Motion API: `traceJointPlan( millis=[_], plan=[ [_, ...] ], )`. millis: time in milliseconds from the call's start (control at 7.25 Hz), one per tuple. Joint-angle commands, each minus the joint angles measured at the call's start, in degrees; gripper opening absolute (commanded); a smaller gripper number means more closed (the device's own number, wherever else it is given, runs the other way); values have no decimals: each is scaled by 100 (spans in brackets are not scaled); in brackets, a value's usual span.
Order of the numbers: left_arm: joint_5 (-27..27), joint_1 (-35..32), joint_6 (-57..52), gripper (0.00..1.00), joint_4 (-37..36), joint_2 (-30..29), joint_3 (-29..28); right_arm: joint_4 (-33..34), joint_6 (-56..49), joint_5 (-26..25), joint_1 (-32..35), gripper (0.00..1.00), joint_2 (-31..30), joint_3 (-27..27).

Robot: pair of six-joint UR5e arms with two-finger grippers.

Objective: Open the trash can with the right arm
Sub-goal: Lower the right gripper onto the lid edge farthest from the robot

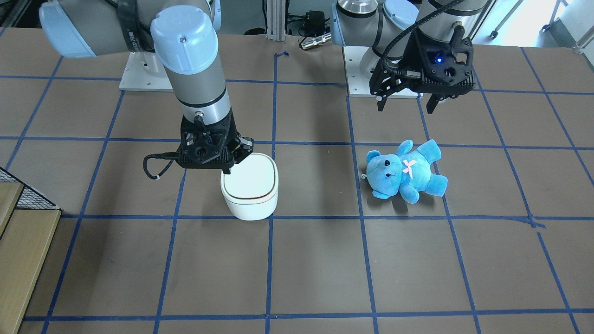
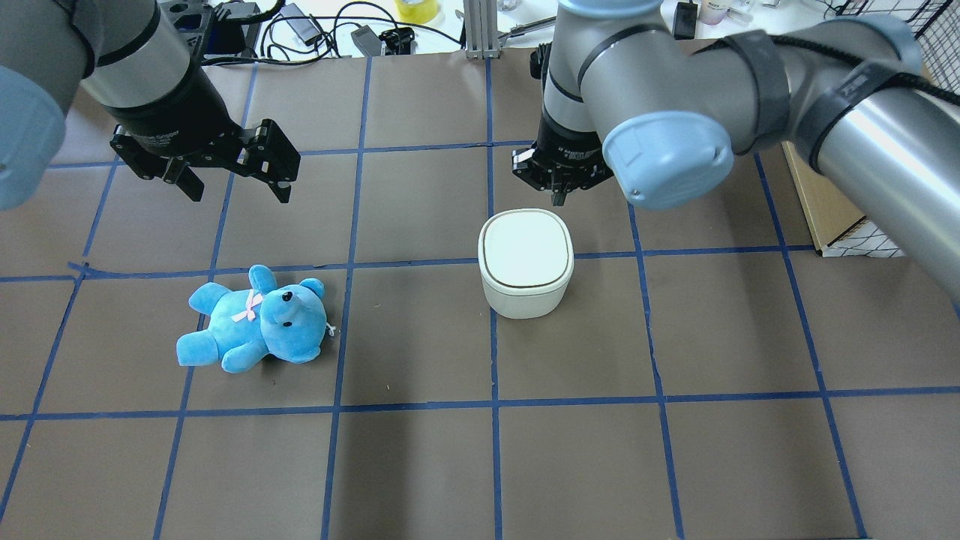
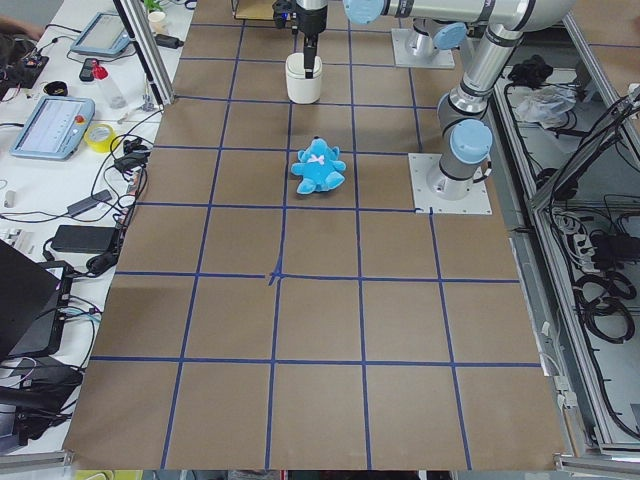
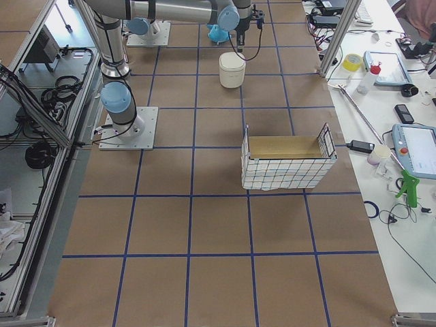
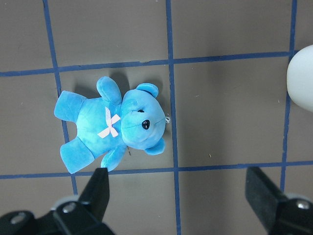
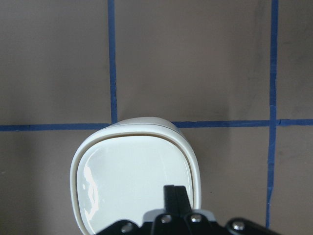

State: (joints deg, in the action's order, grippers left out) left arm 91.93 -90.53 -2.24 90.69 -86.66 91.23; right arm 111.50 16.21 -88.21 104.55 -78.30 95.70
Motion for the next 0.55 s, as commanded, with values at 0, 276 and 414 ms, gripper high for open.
traceJointPlan(
  millis=[0,276,414],
  plan=[
    [0,0,-5,100,1,0,0,644,331,-4,48,0,25,694],
    [0,0,-5,100,1,0,0,680,304,5,57,0,43,740],
    [0,0,-5,100,1,0,0,645,287,5,57,0,51,748]
  ],
)
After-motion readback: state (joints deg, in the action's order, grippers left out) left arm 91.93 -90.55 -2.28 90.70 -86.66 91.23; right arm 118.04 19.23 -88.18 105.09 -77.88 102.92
